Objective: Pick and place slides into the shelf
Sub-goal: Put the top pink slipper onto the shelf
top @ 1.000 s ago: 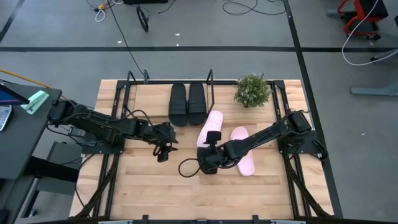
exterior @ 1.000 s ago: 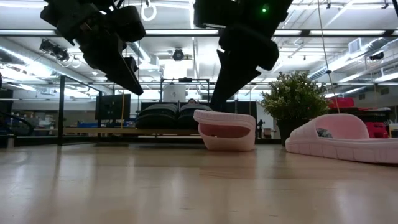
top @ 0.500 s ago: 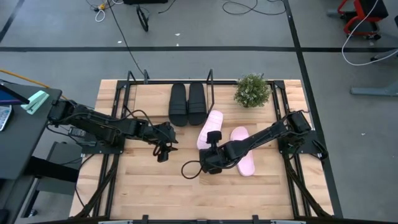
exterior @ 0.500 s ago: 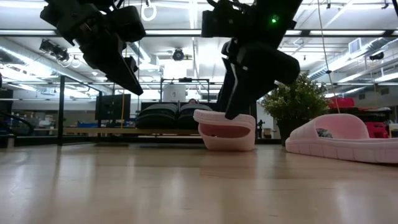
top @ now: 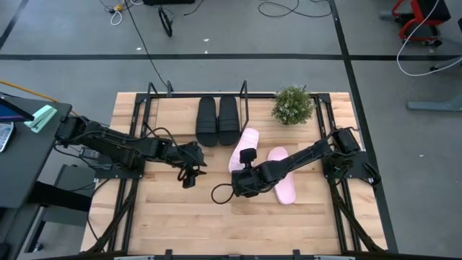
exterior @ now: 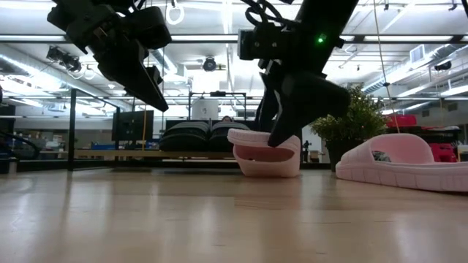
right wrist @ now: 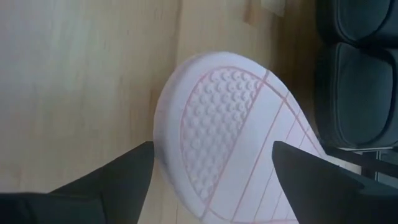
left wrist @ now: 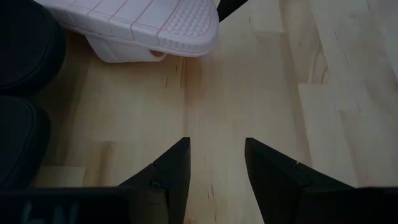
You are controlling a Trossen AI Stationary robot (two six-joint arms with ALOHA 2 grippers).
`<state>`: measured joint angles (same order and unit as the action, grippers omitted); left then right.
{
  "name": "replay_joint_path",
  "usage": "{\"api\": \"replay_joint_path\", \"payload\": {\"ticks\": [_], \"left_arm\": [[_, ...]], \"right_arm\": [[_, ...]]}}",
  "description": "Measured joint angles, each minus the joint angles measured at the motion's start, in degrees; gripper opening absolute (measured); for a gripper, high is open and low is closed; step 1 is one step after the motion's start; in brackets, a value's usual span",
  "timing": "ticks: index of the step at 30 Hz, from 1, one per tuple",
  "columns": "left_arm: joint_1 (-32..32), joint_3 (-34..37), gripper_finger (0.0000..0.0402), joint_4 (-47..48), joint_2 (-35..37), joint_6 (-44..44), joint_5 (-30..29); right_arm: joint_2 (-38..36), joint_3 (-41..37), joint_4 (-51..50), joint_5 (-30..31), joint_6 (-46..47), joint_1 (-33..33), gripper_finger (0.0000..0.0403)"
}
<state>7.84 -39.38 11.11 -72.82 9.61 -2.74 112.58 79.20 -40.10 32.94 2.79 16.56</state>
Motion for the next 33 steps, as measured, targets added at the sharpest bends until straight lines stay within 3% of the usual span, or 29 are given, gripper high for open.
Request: {"api": "replay_joint_path", "payload": {"ticks": [13, 17, 24, 33], "left_arm": [[0.0, 0.0, 0.0142, 0.0, 0.02, 0.19, 0.0], [0.0, 0.0, 0.0145, -0.03, 0.02, 0.2, 0.0], [0.0, 0.0, 0.0139, -0.04, 0.02, 0.2, 0.0], [0.0, 0.0, 0.0137, 0.0, 0.02, 0.15, 0.0]], "right_arm": [[2.18, 0.0, 4.16, -1.74, 0.44, -0.22, 0.0329], [2.6, 0.02, 4.32, -1.98, 0.68, -0.65, 0.0312], [3.73, 0.1, 4.38, -3.0, 4.05, -0.61, 0.0211], [3.62, 0.29, 2.06, -6.52, 6.9, 0.04, 0.0023]]}}
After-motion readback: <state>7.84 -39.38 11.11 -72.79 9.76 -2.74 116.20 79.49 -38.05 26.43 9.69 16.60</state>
